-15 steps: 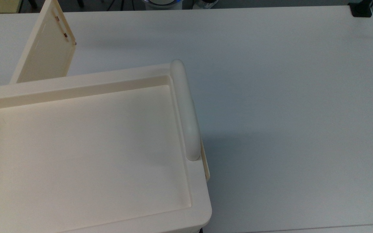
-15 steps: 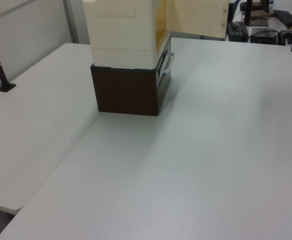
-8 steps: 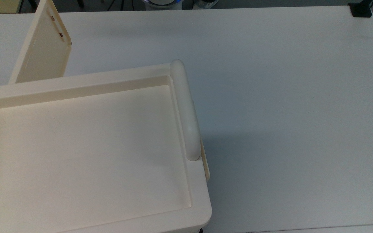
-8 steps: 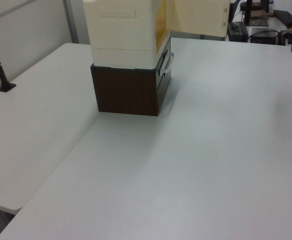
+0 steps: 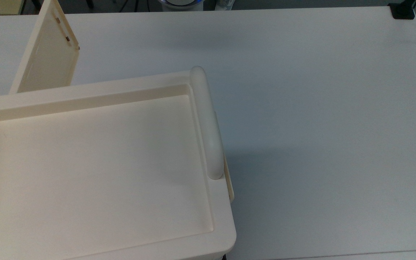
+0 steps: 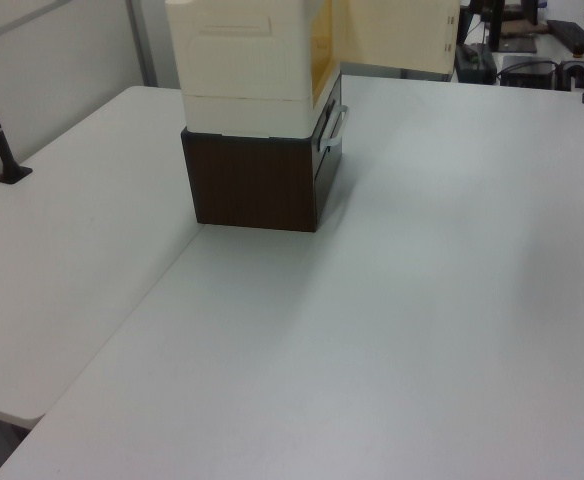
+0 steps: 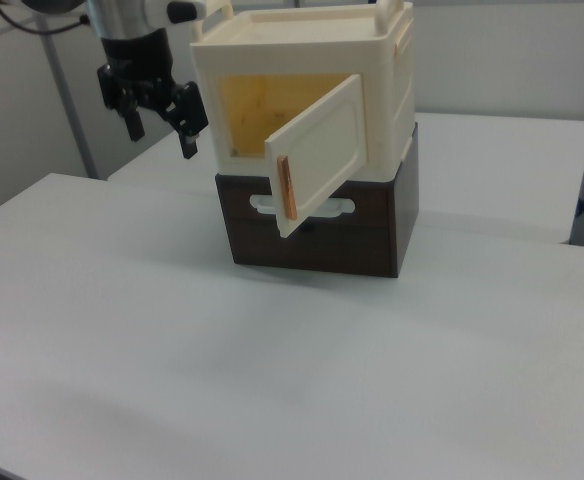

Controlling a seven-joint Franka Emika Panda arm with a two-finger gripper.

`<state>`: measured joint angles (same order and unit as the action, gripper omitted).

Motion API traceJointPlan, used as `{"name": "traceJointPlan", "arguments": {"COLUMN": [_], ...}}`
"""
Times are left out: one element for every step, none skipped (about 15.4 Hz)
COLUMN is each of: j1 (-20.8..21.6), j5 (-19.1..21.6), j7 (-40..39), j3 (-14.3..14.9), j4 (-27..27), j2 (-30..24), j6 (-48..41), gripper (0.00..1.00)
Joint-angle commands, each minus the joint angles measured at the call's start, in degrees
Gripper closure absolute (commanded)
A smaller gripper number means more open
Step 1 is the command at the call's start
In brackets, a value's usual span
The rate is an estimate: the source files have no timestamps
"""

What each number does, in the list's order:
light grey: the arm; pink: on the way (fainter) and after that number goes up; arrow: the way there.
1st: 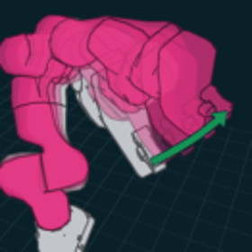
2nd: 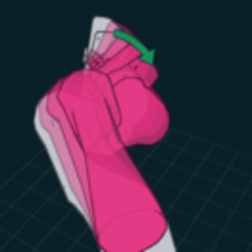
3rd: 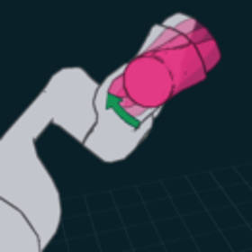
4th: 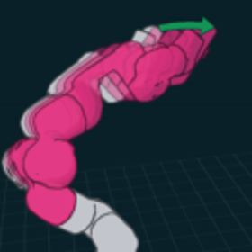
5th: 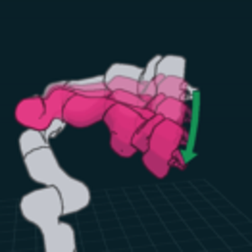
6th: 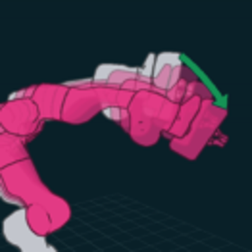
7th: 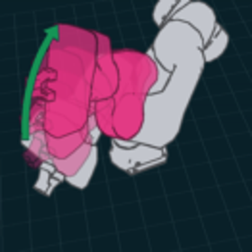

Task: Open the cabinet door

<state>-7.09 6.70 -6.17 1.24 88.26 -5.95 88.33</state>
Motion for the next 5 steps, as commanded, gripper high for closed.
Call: {"name": "traceJointPlan", "arguments": {"j1": [4.19, 4.45, 4.72, 4.89, 4.9], "j5": [-4.24, -4.41, -4.42, -4.5, -4.42], "j7": [0.98, 0.98, 0.89, 0.98, 0.98], "j3": [0.69, 0.69, 0.69, 0.69, 0.61], "j4": [1.56, 1.74, 1.74, 1.65, 1.65], "j2": [1.72, 2.43, 2.78, 3.48, 3.49], "j6": [3.32, 4.73, 5.27, 5.45, 5.36], "gripper": [0.0, 0.0, 0.0, 0.0, 0.0]}}
